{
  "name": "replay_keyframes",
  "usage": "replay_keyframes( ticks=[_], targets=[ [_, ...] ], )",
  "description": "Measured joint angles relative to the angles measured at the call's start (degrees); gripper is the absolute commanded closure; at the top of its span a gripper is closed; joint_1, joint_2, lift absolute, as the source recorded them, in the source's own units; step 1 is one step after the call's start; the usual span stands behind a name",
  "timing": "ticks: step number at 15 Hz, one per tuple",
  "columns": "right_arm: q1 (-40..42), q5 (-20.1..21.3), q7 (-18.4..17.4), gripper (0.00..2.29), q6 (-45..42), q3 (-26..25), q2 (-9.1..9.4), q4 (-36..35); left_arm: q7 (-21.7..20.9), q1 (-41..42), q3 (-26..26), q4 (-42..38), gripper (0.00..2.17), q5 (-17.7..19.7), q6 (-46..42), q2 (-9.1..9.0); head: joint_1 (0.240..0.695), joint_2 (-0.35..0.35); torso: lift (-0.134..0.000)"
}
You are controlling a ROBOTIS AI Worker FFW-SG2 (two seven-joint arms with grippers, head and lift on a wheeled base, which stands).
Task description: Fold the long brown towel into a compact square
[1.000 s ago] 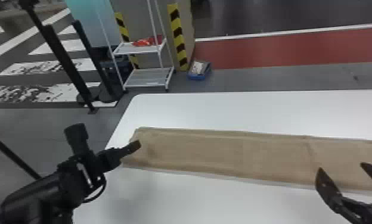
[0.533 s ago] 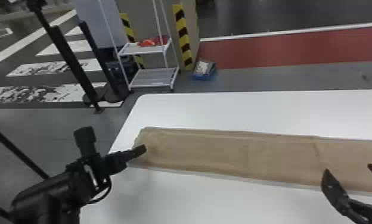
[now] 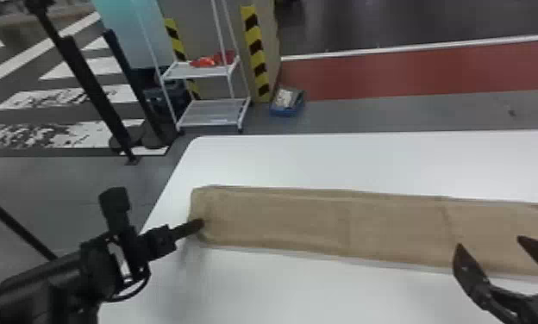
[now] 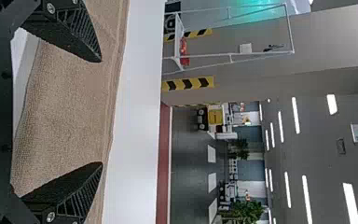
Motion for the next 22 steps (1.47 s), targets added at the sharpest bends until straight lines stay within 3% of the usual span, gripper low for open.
replay_keyframes(
  ticks=[6, 8, 9, 12, 14, 17, 19, 20, 21, 22],
  targets=[
    [0.0, -0.4, 0.0, 0.1, 0.2, -0.3, 0.0, 0.5, 0.1, 0.3, 3.5, -9.1, 2.15, 1.2, 8.0, -0.08, 0.695, 0.28, -0.123],
    [0.1, -1.1, 0.0, 0.1, 0.0, -1.2, 0.0, 0.6, 0.8, 0.1, 3.0, -15.3, 2.15, 3.0, 13.9, -0.66, 0.695, 0.26, -0.123],
    [0.3, -1.8, 0.0, 0.1, -0.2, -2.3, 0.0, 0.5, 1.7, 0.1, 1.5, -19.8, 2.15, 3.9, 17.3, -1.43, 0.695, 0.211, -0.123],
    [1.2, -4.9, 0.1, 0.1, -0.6, -6.8, 0.0, -0.4, 5.1, 0.4, -8.2, -30.8, 2.15, 3.1, 22.7, -4.48, 0.695, 0.073, -0.123],
    [1.8, -7.7, 0.1, 0.1, -0.6, -10.8, 0.0, -1.1, 8.7, -0.3, -18.8, -35.0, 2.15, 0.3, 24.1, -6.1, 0.695, -0.043, -0.123],
    [2.7, -10.8, 0.2, 0.1, -0.4, -15.2, 0.0, -1.8, 10.9, -2.8, -33.5, -35.2, 2.15, -7.6, 25.0, -6.68, 0.695, -0.222, -0.123],
    [2.8, -12.0, 0.2, 0.1, -0.2, -16.7, 0.0, -1.8, 14.8, -4.8, -42.1, -32.0, 2.12, -11.1, 24.6, -6.71, 0.695, -0.274, -0.123],
    [2.8, -12.4, 0.2, 0.1, -0.1, -17.0, 0.0, -1.8, 16.6, -5.9, -45.9, -29.7, 1.63, -11.9, 24.1, -6.71, 0.695, -0.299, -0.123],
    [2.8, -12.5, 0.2, 0.1, -0.1, -17.2, 0.0, -1.8, 18.5, -6.6, -49.2, -27.7, 0.71, -12.3, 23.2, -6.71, 0.695, -0.334, -0.123],
    [2.8, -12.6, 0.2, 0.1, -0.1, -17.2, 0.0, -1.8, 19.8, -6.9, -51.8, -26.3, 0.0, -12.5, 22.0, -6.71, 0.695, -0.349, -0.123]
  ],
)
